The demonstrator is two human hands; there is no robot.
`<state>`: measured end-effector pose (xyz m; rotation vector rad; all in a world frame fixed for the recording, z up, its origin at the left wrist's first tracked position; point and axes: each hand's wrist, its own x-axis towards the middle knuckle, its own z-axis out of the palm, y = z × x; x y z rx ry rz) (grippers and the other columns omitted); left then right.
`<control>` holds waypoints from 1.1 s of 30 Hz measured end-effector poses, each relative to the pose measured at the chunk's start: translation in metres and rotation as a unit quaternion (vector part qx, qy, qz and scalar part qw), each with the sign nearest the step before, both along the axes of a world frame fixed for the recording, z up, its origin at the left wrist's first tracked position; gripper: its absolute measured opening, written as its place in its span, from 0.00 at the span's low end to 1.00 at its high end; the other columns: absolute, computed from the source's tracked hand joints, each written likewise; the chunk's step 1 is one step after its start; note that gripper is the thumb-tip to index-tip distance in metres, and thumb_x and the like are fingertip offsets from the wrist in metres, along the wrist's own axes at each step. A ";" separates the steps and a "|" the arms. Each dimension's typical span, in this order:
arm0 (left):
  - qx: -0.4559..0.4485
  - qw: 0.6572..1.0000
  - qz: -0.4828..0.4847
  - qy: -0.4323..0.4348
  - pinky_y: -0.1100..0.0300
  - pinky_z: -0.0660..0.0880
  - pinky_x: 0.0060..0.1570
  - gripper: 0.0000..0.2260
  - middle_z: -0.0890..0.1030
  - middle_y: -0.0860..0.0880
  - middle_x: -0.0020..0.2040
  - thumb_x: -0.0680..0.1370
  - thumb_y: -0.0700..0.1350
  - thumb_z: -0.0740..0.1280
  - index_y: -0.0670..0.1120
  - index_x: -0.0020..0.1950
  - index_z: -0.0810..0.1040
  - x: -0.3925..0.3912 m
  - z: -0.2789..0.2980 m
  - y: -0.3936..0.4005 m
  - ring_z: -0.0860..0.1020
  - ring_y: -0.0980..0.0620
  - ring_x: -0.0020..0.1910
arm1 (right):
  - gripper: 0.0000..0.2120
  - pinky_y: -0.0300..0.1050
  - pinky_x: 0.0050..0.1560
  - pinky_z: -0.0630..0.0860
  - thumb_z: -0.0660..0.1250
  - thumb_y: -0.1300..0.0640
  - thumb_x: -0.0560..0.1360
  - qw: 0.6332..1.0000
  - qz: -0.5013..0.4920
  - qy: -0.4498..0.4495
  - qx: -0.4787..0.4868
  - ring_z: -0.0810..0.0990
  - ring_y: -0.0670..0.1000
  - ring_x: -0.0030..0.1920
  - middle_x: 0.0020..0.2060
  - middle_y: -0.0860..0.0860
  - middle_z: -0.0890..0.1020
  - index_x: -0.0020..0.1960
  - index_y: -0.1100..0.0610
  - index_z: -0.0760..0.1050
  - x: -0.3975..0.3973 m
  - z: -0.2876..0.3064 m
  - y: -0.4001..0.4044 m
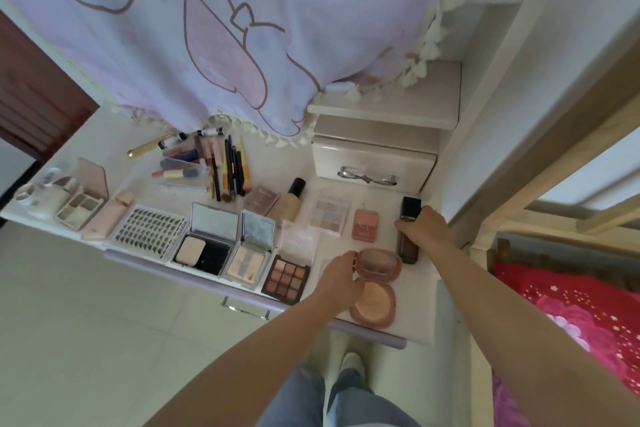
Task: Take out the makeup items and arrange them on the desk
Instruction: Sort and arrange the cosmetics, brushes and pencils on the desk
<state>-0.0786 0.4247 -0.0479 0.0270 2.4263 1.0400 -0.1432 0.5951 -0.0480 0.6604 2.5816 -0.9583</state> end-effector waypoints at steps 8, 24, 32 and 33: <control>-0.007 1.000 -0.001 -0.014 0.68 0.65 0.53 0.21 0.72 0.47 0.63 0.77 0.41 0.61 0.42 0.70 0.63 -0.011 0.007 -0.006 0.72 0.51 0.61 | 0.12 0.42 0.34 0.70 0.67 0.54 0.72 0.996 -0.025 0.004 -0.084 0.71 0.47 0.37 0.36 0.50 0.71 0.44 0.60 0.66 0.005 0.011 0.017; 0.077 0.958 -0.160 0.224 0.66 0.65 0.39 0.14 0.77 0.48 0.49 0.73 0.47 0.68 0.45 0.57 0.73 -0.115 0.136 0.015 0.73 0.53 0.45 | 0.09 0.43 0.29 0.80 0.68 0.62 0.72 0.894 -0.116 0.202 -0.384 0.81 0.53 0.28 0.43 0.58 0.78 0.45 0.53 0.68 -0.004 0.175 0.012; 0.040 0.929 -0.276 0.244 0.66 0.67 0.33 0.14 0.77 0.52 0.41 0.72 0.52 0.69 0.47 0.53 0.72 -0.126 0.194 -0.003 0.73 0.55 0.36 | 0.10 0.26 0.21 0.64 0.67 0.52 0.72 0.954 0.049 0.290 -0.064 0.71 0.37 0.21 0.21 0.43 0.73 0.34 0.48 0.68 0.002 0.230 -0.008; 0.035 0.927 -0.275 0.252 0.67 0.67 0.32 0.14 0.75 0.54 0.37 0.72 0.54 0.68 0.47 0.52 0.71 -0.125 0.196 -0.003 0.72 0.56 0.33 | 0.11 0.25 0.22 0.64 0.67 0.53 0.72 0.946 0.028 0.315 -0.069 0.71 0.35 0.23 0.22 0.43 0.72 0.33 0.49 0.68 0.002 0.229 -0.011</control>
